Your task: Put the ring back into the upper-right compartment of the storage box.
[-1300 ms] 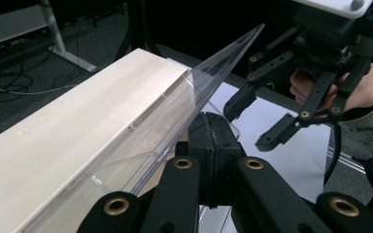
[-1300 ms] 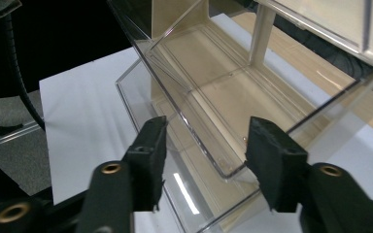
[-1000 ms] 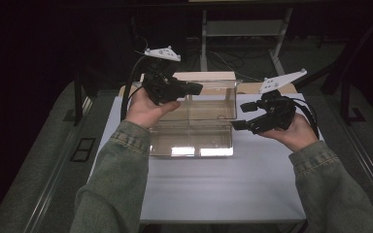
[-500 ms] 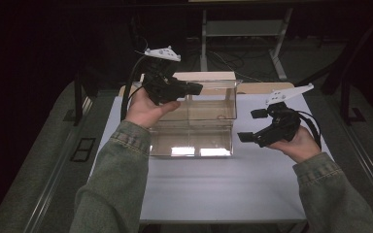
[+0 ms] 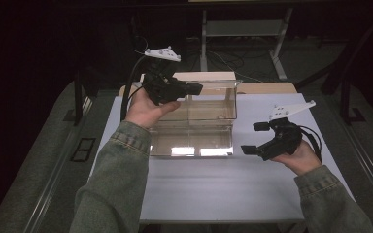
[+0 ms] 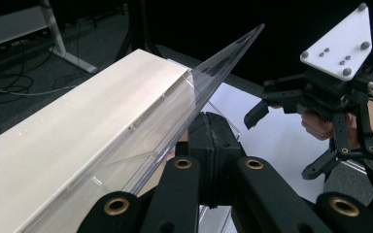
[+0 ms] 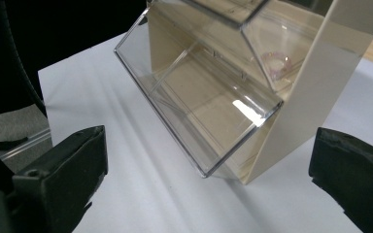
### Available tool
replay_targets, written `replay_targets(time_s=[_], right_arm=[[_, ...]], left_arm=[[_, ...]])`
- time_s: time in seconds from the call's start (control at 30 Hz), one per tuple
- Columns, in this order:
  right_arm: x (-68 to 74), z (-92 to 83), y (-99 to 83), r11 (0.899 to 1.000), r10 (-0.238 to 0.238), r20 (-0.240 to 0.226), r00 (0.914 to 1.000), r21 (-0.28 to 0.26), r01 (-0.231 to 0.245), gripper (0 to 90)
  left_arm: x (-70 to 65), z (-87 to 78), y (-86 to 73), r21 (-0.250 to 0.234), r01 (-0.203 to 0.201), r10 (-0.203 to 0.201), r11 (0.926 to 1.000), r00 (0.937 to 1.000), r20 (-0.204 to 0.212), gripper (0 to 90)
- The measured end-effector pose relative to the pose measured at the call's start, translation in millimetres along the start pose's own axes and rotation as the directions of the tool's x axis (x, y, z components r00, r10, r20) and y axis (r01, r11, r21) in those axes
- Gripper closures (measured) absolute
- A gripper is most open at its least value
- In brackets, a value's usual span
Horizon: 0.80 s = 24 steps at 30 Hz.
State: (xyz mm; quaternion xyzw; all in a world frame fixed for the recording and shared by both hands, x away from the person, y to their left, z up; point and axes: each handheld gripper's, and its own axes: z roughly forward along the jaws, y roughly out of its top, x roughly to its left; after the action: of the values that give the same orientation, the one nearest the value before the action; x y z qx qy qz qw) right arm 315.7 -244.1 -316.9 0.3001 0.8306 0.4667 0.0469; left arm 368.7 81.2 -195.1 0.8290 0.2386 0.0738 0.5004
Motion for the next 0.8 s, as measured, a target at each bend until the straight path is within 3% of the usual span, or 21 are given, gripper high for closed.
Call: replay_targets(time_s=[0.47,0.8], right_arm=[[-3.5,1.9,-40.3,0.998,0.065,0.014,0.9978,0.005,-0.065,0.3],[-1.4,0.6,-61.6,0.997,0.079,0.022,0.9966,-0.005,-0.079,0.3]], left_arm=[[-0.3,-0.2,-0.4,0.003,-0.003,0.003,1.0000,1.0000,-0.002,89.5],[-0.7,0.0,-1.7,-0.006,0.001,-0.001,1.0000,1.0000,-0.001,89.5]])
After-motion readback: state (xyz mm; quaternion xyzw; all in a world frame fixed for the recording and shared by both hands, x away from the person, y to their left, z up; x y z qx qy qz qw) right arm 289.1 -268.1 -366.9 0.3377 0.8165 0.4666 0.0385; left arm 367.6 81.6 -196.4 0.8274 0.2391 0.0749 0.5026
